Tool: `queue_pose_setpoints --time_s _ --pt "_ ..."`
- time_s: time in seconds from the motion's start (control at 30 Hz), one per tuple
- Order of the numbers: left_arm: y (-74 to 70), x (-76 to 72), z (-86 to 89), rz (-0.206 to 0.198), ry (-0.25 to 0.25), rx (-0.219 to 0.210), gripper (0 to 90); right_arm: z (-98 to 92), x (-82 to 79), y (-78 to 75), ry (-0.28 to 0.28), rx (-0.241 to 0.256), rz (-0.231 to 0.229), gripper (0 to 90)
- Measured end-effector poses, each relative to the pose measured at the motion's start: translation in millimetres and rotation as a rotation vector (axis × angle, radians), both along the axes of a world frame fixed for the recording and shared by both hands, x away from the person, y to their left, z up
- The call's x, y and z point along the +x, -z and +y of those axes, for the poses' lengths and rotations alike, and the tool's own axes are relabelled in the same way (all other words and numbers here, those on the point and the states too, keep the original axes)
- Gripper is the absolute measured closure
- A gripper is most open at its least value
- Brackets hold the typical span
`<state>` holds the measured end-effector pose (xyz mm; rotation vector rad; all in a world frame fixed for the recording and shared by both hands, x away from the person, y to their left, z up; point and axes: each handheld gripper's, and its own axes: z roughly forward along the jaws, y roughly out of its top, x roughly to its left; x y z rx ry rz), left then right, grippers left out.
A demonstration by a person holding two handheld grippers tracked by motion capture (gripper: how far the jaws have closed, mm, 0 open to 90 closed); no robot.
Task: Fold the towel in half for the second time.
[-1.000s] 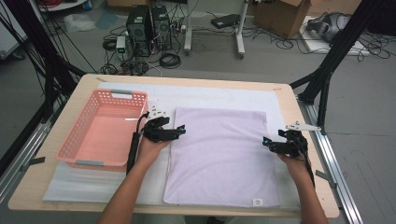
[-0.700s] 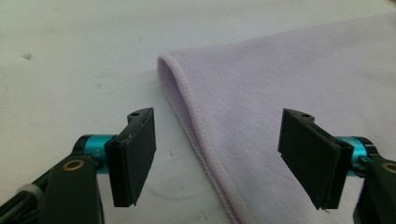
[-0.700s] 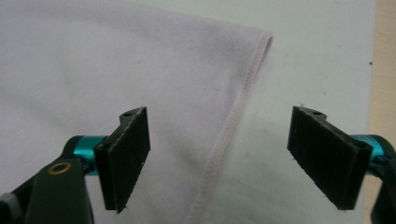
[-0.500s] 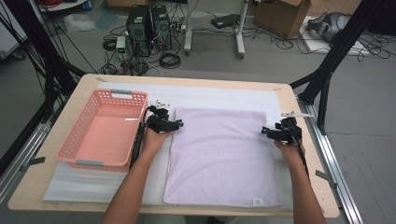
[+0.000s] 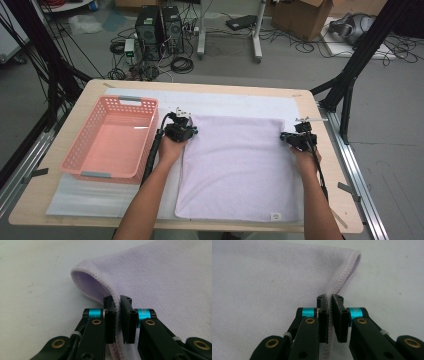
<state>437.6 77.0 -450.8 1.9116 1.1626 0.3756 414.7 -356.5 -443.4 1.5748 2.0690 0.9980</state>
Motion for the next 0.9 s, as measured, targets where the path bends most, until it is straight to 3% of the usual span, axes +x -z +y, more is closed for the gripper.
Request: queue_pose_setpoints --time_s 0.07,0.13,0.23,0.3,0.47,0.57,0.67,0.77,0.87,0.9 --pt "-1.4 0.7 4.1 0.004 -0.029 -0.013 84.8 -2.2 0.0 -0.5 0.001 0.013 0.002 85.7" --pt "-5.6 1.1 8.6 -0.011 -0.055 -0.057 85.1 -4.4 -0.8 -2.7 0.017 0.012 -0.015 86.2" --pt "-15.5 -1.4 11.2 -0.069 -0.082 -0.1 85.3 -6.4 -4.2 -12.1 0.036 0.02 -0.1 86.6" --pt "-19.4 -3.2 13.6 -0.08 -0.086 -0.133 85.3 -6.8 -6.4 -16.8 0.037 0.037 -0.134 86.6" --pt "-29.4 -13.8 14.8 -0.093 -0.035 -0.122 85.2 -9.0 -15.9 -25.6 0.002 0.062 -0.153 86.6" --pt "-36.3 -23.5 17.9 -0.111 -0.017 -0.141 85.2 -10.2 -26.4 -31.9 -0.028 0.069 -0.165 86.5" --pt "-38.2 -36.1 22.1 -0.114 0.001 -0.159 85.1 -16.3 -40.7 -35.3 -0.042 0.126 -0.185 86.5" --pt "-40.2 -50.7 24.8 -0.125 0.024 -0.17 85.1 -17.3 -56.4 -37.3 -0.072 0.117 -0.19 86.4" --pt "-44.3 -64.0 25.7 -0.129 0.067 -0.136 85.0 -16.6 -74.1 -39.0 -0.1 0.096 -0.206 86.4" --pt "-44.8 -69.0 25.5 -0.141 0.072 -0.143 85.0 -16.7 -78.1 -39.2 -0.105 0.093 -0.208 86.4"
